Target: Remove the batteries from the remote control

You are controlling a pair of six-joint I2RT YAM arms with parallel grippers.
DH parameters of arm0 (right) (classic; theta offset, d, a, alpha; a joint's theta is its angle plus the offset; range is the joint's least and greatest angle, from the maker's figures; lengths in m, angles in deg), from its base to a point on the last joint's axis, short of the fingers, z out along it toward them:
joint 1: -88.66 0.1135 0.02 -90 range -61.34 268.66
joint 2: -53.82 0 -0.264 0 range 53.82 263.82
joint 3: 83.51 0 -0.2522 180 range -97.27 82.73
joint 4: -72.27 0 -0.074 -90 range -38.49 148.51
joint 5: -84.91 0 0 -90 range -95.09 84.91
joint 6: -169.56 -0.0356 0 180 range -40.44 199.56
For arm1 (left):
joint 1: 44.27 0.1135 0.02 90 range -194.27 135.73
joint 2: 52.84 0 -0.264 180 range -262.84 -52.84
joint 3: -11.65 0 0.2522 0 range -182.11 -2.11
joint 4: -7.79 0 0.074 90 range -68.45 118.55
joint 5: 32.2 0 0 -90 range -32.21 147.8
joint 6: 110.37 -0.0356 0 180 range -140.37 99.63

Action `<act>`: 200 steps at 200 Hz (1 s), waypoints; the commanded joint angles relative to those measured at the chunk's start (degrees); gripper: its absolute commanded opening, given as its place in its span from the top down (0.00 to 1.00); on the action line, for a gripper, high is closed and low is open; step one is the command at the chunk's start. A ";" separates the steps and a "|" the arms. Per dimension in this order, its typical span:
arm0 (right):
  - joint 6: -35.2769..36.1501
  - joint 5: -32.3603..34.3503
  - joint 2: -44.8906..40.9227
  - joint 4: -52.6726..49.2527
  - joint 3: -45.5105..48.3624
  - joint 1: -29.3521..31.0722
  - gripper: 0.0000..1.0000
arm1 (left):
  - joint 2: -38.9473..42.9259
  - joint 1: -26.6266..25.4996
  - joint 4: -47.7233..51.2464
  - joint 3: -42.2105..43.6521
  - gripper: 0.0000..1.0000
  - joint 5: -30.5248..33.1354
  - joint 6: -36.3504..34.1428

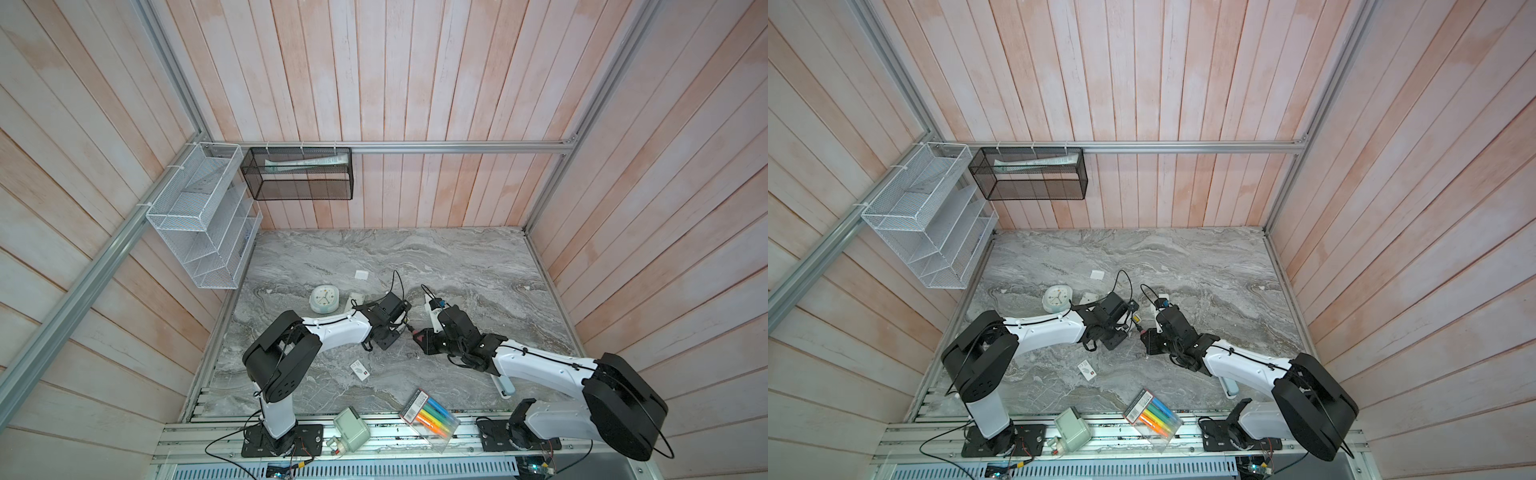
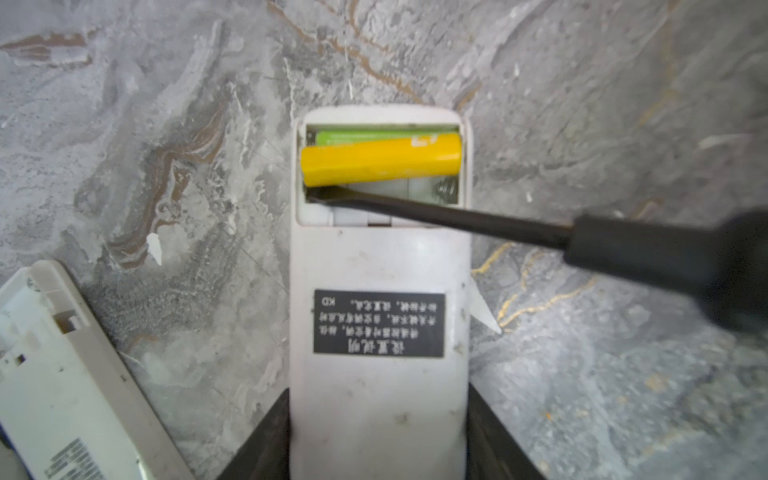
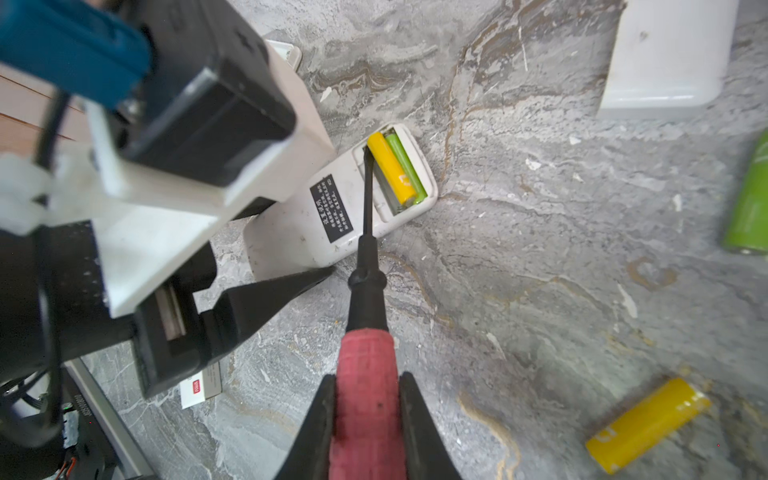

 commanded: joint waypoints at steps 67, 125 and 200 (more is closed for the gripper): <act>-0.31 3.44 -3.60 -1.92 2.33 -0.61 1.00 | -3.53 0.38 5.72 1.69 0.50 -3.70 -0.18; -0.23 5.06 -6.03 -2.47 3.07 -0.94 1.00 | -3.63 0.68 5.89 2.13 0.50 -4.06 0.37; 0.25 6.41 -6.69 -1.99 4.79 -2.19 1.00 | -4.42 0.95 6.15 2.33 0.50 -4.32 0.81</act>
